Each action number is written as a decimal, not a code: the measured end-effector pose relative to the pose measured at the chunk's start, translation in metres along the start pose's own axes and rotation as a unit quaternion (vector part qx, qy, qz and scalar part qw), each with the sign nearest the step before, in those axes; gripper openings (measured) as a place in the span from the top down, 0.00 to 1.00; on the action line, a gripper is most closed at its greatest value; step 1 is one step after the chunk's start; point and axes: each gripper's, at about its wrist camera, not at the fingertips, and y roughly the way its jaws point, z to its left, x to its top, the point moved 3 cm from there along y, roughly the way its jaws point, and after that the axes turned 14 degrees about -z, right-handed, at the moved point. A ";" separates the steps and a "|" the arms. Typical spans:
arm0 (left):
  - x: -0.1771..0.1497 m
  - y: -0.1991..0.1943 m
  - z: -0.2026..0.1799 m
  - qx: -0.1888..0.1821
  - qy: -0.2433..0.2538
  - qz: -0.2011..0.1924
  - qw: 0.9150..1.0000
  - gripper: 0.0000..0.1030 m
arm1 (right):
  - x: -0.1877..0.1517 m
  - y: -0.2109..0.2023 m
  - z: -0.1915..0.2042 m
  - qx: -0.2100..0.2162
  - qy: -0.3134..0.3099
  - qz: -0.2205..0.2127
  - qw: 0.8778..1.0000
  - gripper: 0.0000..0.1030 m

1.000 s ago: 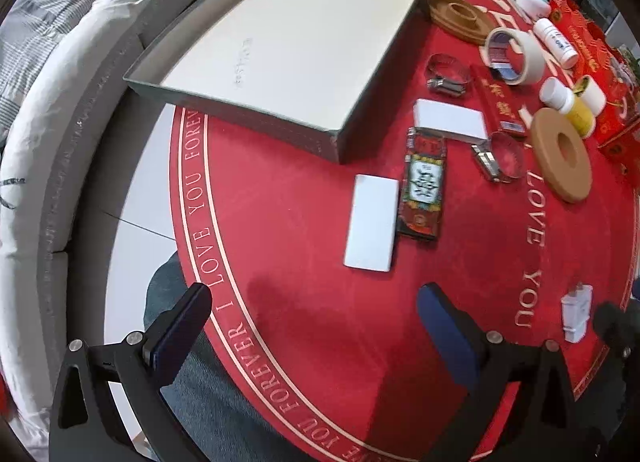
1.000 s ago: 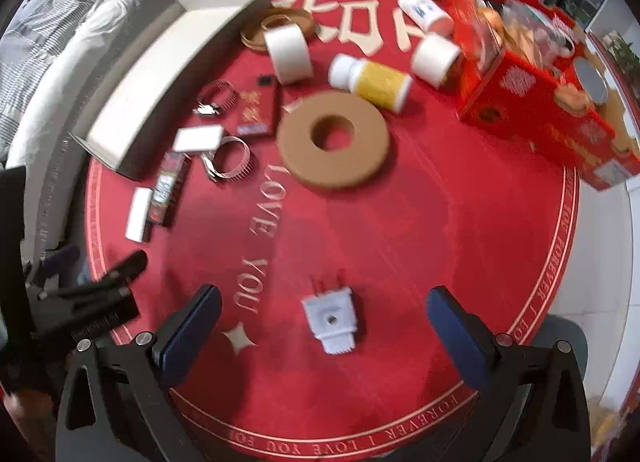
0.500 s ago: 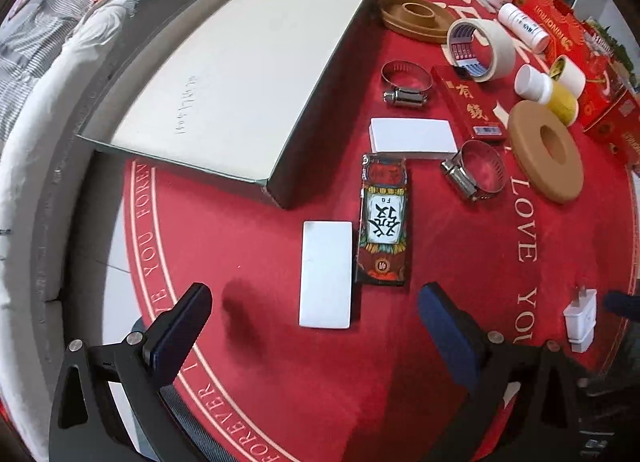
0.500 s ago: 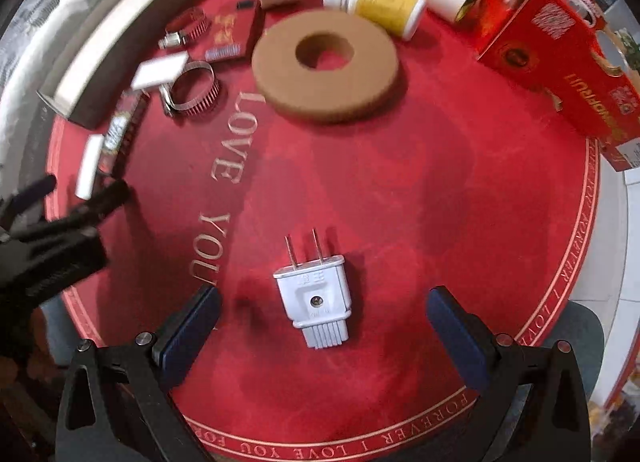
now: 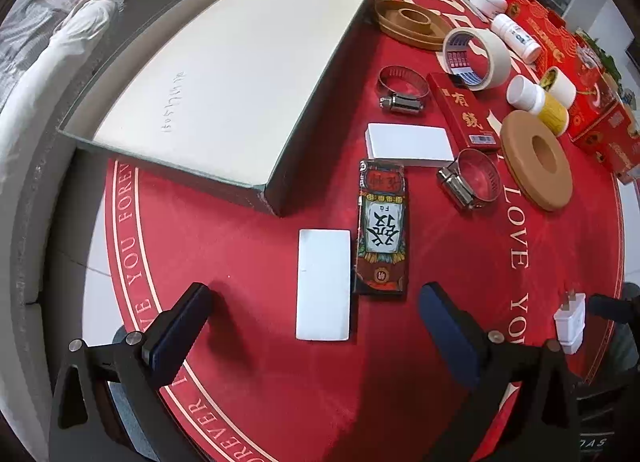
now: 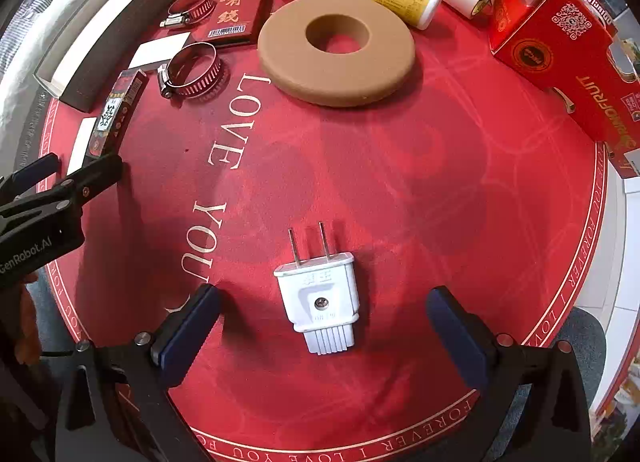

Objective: Organize rigid objects
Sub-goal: 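Grasp the white card with the left tool while the right tool grasps the tan cork ring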

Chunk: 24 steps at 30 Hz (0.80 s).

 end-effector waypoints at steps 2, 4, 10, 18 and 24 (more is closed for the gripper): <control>0.000 -0.002 -0.004 -0.005 0.000 -0.005 1.000 0.01 | -0.002 -0.002 0.000 -0.002 -0.001 -0.001 1.000 0.00; -0.003 -0.005 -0.004 -0.013 0.003 -0.007 1.000 0.05 | 0.000 -0.008 0.009 -0.003 -0.009 0.009 1.000 0.00; 0.005 -0.027 -0.012 -0.038 0.036 -0.024 0.998 0.60 | 0.004 -0.012 -0.003 0.016 0.030 0.007 0.999 0.00; 0.004 -0.030 -0.011 -0.028 0.021 -0.012 0.999 0.70 | 0.044 -0.021 -0.021 0.013 0.084 -0.049 0.995 0.00; -0.002 -0.034 -0.008 -0.029 0.007 -0.003 1.000 0.71 | 0.078 0.005 -0.007 -0.041 0.045 -0.064 0.996 0.00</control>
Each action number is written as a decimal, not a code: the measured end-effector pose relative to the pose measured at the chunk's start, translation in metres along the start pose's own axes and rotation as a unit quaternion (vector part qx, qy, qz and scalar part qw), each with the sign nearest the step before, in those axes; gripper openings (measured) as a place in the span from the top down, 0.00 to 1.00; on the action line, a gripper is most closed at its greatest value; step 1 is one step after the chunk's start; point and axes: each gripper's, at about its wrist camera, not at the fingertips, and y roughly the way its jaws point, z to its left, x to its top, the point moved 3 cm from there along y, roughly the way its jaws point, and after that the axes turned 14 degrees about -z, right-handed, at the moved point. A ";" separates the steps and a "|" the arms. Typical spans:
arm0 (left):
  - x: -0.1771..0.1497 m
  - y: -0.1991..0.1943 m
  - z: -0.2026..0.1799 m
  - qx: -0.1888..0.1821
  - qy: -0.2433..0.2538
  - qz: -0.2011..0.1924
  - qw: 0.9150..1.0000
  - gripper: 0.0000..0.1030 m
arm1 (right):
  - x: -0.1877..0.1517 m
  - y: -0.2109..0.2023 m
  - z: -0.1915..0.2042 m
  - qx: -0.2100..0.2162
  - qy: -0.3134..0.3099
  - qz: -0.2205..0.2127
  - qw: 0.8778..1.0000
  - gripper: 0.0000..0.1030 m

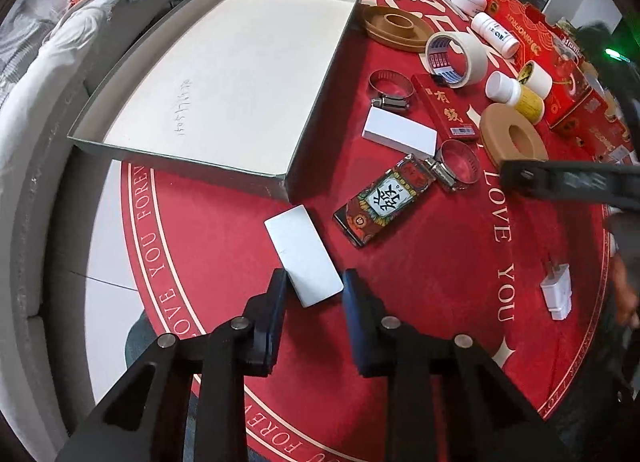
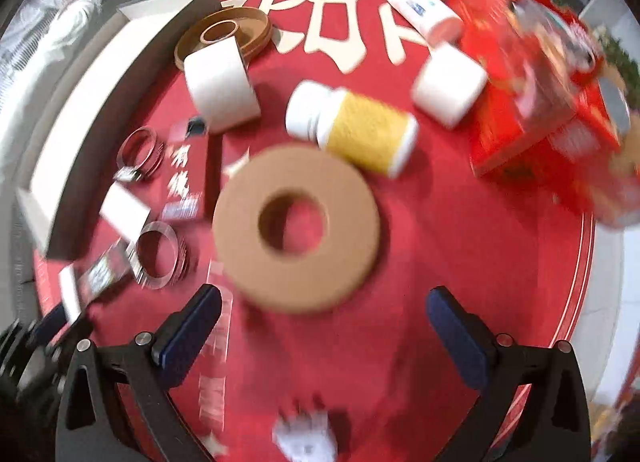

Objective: Organize rigid objects
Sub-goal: 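Grasp the white card with the left tool while the right tool grasps the tan cork ring, then carry the card and cork ring into the white tray and release both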

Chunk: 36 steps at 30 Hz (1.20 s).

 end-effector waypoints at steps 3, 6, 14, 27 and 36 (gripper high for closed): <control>0.001 -0.001 -0.001 0.003 0.002 0.002 1.000 0.71 | 0.003 0.011 0.006 0.000 -0.002 0.003 1.000 0.00; 0.002 -0.005 -0.001 0.007 -0.004 0.001 1.000 0.71 | 0.001 0.002 0.000 0.001 0.018 -0.022 1.000 0.17; 0.023 -0.048 0.005 0.016 -0.031 -0.051 0.998 0.71 | -0.015 -0.082 -0.023 0.034 0.031 -0.085 0.995 0.17; 0.140 -0.155 0.061 0.081 -0.100 -0.218 0.967 0.72 | 0.125 -0.177 0.072 0.157 0.022 -0.215 0.964 0.17; 0.164 -0.092 0.108 0.129 -0.143 -0.178 0.965 0.72 | 0.188 -0.157 0.134 0.145 -0.011 -0.199 0.969 0.17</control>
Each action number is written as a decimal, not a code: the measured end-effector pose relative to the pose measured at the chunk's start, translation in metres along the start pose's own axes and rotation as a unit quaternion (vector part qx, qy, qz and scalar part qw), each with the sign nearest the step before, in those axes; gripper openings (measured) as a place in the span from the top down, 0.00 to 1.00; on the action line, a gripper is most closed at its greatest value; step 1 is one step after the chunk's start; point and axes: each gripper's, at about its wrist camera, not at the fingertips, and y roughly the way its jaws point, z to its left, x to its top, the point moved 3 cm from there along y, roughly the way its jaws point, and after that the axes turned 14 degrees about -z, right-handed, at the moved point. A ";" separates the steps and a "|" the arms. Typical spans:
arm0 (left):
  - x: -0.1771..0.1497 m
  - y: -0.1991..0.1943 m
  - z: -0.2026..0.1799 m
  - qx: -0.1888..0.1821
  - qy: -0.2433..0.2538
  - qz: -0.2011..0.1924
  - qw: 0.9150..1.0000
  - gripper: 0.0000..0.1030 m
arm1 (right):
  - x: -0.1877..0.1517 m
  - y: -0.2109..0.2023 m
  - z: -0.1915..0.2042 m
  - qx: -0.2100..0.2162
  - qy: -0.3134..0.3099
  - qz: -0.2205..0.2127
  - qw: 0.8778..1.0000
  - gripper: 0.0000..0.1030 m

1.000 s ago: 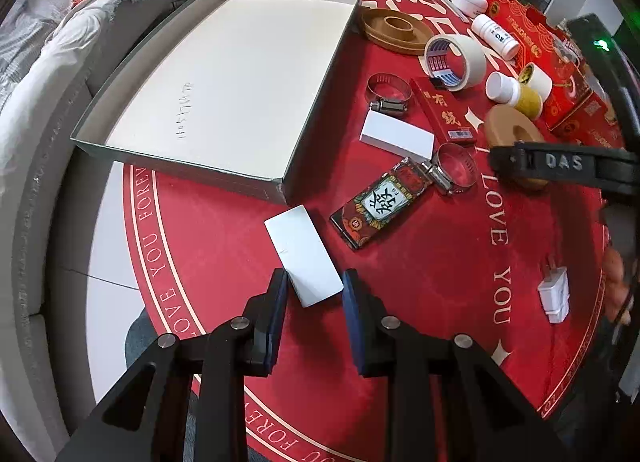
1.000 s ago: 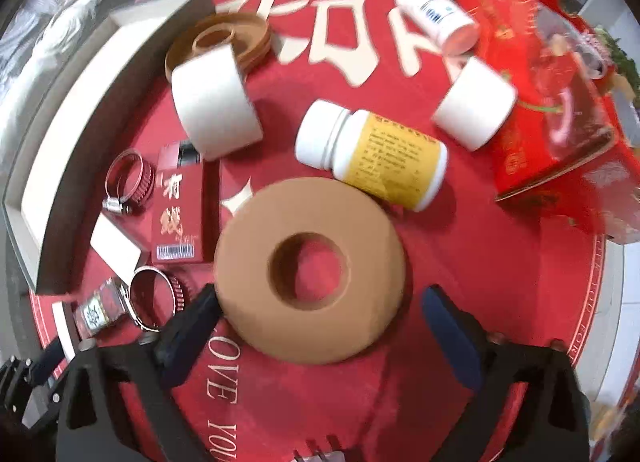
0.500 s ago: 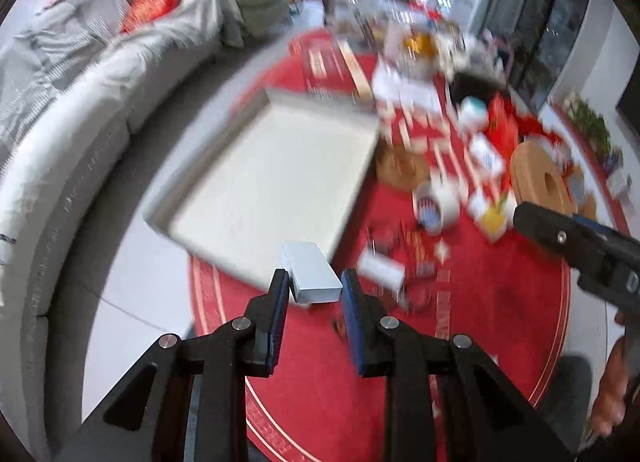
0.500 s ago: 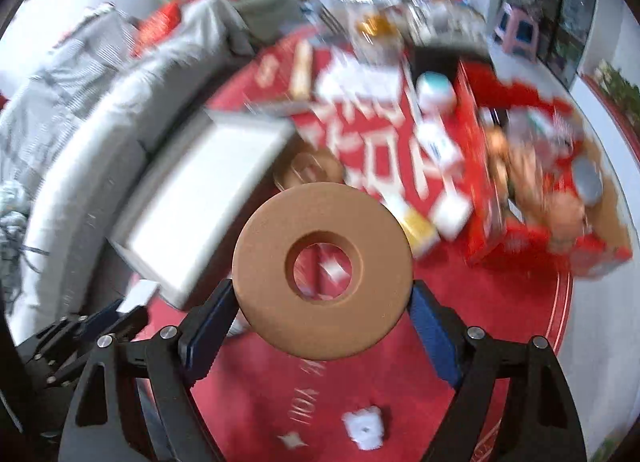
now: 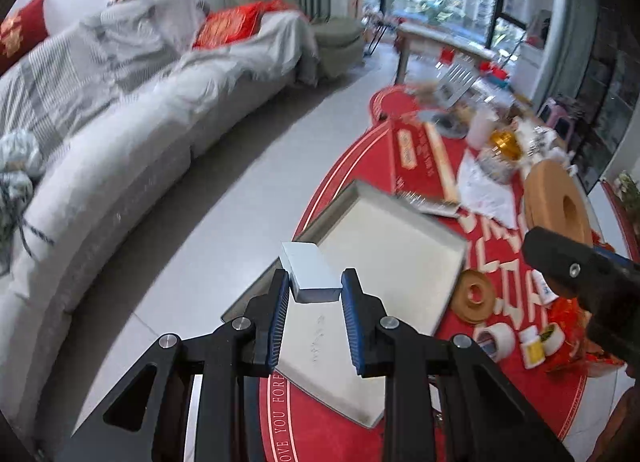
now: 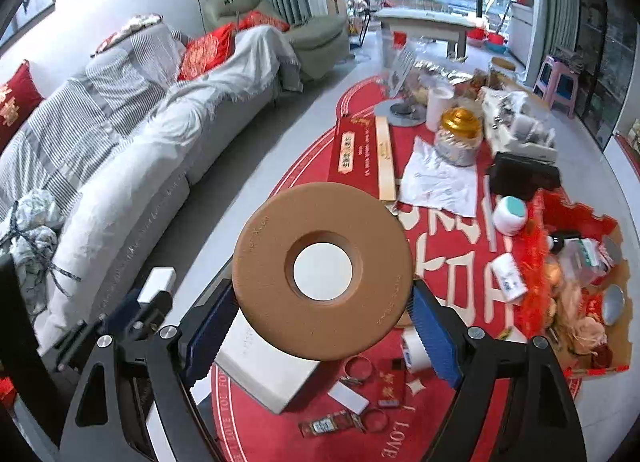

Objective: Organize rigid objects
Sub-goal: 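Carry the card and cork ring into the white tray and release both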

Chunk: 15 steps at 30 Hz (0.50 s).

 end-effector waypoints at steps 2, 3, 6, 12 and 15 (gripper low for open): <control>-0.008 0.019 0.001 0.007 0.002 0.017 1.000 0.72 | -0.002 0.020 0.006 -0.001 -0.005 0.018 1.000 0.17; -0.011 0.024 0.002 0.010 0.004 0.021 1.000 0.72 | -0.005 0.027 0.008 -0.002 -0.005 0.026 1.000 0.17; -0.019 0.045 0.008 0.017 0.006 0.041 0.999 0.72 | -0.012 0.053 0.009 0.001 -0.003 0.053 0.999 0.17; -0.025 0.077 0.008 0.026 -0.001 0.068 0.997 0.72 | -0.020 0.093 0.007 -0.003 -0.010 0.090 0.996 0.17; -0.026 0.087 0.009 0.028 -0.002 0.075 0.997 0.72 | -0.023 0.109 0.007 -0.004 -0.014 0.102 0.995 0.17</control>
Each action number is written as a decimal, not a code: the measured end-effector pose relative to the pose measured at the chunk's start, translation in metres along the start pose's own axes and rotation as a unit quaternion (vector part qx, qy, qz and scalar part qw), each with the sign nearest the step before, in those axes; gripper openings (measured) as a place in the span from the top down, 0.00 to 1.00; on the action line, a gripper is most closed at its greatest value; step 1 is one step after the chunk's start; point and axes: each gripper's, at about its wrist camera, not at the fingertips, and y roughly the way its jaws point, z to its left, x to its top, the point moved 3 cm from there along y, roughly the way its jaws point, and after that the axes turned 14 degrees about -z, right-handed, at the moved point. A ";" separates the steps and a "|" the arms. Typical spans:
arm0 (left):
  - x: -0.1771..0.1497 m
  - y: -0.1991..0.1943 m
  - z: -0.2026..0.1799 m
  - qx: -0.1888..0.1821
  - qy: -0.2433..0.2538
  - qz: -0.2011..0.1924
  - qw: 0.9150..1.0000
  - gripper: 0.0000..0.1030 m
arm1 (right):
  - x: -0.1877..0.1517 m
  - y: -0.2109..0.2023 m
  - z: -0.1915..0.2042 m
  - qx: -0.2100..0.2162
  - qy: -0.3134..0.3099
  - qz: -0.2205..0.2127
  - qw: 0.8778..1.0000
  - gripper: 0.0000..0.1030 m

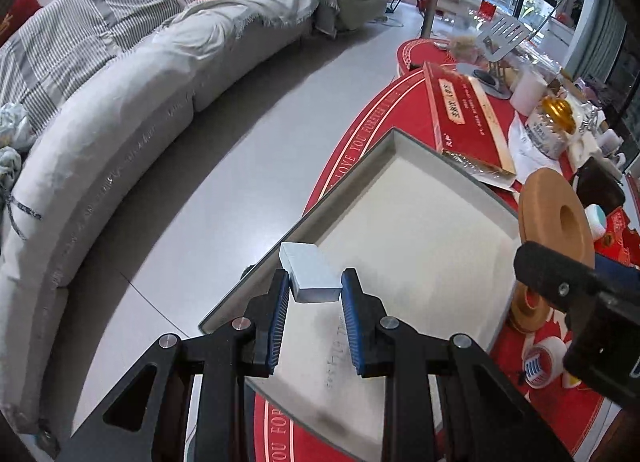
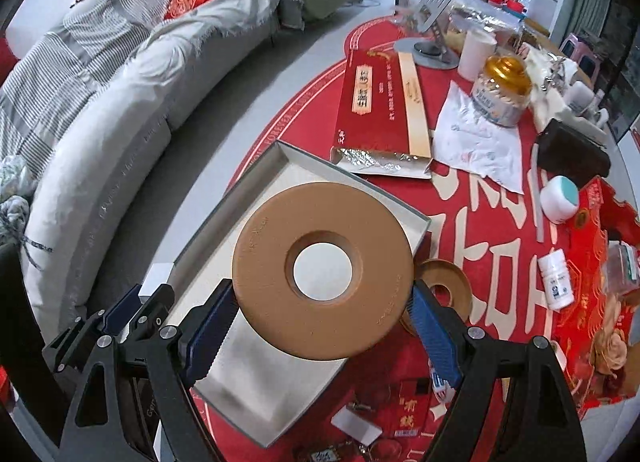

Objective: Organize rigid objects
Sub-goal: 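Carry the card and cork ring into the white tray and release both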

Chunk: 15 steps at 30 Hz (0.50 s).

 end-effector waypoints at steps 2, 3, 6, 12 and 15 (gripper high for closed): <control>-0.001 0.007 -0.001 0.002 0.001 0.004 1.000 0.72 | 0.000 0.009 0.000 0.000 0.000 0.006 1.000 0.17; -0.001 0.010 -0.002 0.004 0.003 0.005 1.000 0.72 | 0.000 0.013 0.000 0.000 -0.001 0.008 1.000 0.17; -0.003 0.019 -0.003 0.006 0.005 0.011 1.000 0.72 | -0.001 0.023 0.000 -0.001 -0.003 0.015 1.000 0.17; -0.005 0.029 -0.006 0.006 0.007 0.019 1.000 0.72 | -0.003 0.039 -0.002 -0.002 -0.007 0.027 1.000 0.17; -0.006 0.033 -0.007 0.005 0.008 0.023 1.000 0.72 | -0.005 0.045 -0.004 -0.004 -0.006 0.032 0.999 0.17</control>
